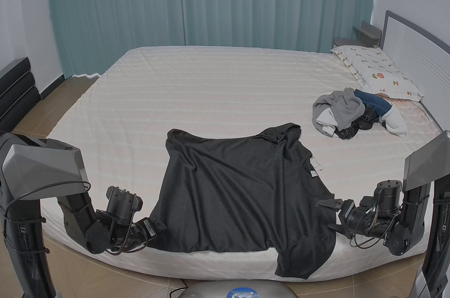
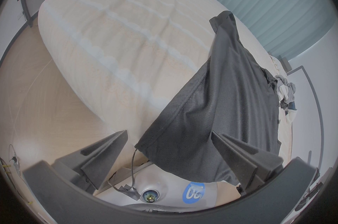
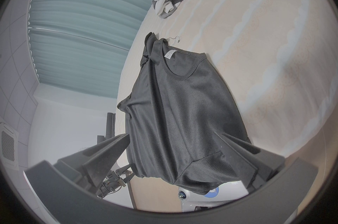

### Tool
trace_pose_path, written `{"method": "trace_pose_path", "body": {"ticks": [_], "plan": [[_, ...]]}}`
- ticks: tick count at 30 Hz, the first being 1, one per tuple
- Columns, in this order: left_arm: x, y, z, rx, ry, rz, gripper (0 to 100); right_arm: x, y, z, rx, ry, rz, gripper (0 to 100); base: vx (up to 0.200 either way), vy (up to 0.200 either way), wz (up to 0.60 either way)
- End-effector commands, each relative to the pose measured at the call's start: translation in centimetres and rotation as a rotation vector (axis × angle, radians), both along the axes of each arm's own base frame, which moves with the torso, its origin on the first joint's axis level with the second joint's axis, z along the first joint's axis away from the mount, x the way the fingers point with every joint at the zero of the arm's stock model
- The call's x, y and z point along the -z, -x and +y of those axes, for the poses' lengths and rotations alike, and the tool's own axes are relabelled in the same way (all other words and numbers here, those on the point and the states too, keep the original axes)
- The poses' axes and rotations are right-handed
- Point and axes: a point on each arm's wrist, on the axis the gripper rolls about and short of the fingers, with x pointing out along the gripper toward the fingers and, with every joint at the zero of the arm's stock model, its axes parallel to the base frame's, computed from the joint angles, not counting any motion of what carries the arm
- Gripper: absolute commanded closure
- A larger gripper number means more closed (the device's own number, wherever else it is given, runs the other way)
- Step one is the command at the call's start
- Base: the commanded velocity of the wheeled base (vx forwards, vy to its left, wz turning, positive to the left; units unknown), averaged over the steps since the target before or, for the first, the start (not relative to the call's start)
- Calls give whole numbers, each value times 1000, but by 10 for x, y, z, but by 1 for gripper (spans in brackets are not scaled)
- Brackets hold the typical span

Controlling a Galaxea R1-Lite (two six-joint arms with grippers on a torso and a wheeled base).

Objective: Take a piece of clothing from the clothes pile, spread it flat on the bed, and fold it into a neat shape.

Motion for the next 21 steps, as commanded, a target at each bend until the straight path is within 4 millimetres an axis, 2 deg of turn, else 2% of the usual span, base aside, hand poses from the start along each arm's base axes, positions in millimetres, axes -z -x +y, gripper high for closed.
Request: {"method": "trace_pose_path", "body": {"ticks": [1,6,7,16,21], "plan": [[6,-4,-2,-1,-10,6,0,1,-1,0,-1,1,-5,0,0,0,0],[12,-12,-4,-29,-53,-13,0,1,-1,0,-1,-1,-6,0,0,0,0],[12,-13,-4,-33,-57,-15,100,1,-1,0,-1,-1,-6,0,0,0,0],[11,-15,-2,-50,-52,-43,100,0,-2,0,2,-3,-8,0,0,0,0],[2,-5,2,-71,-88,-59,100,-1,-1,0,4,-3,-11,0,0,0,0]]}}
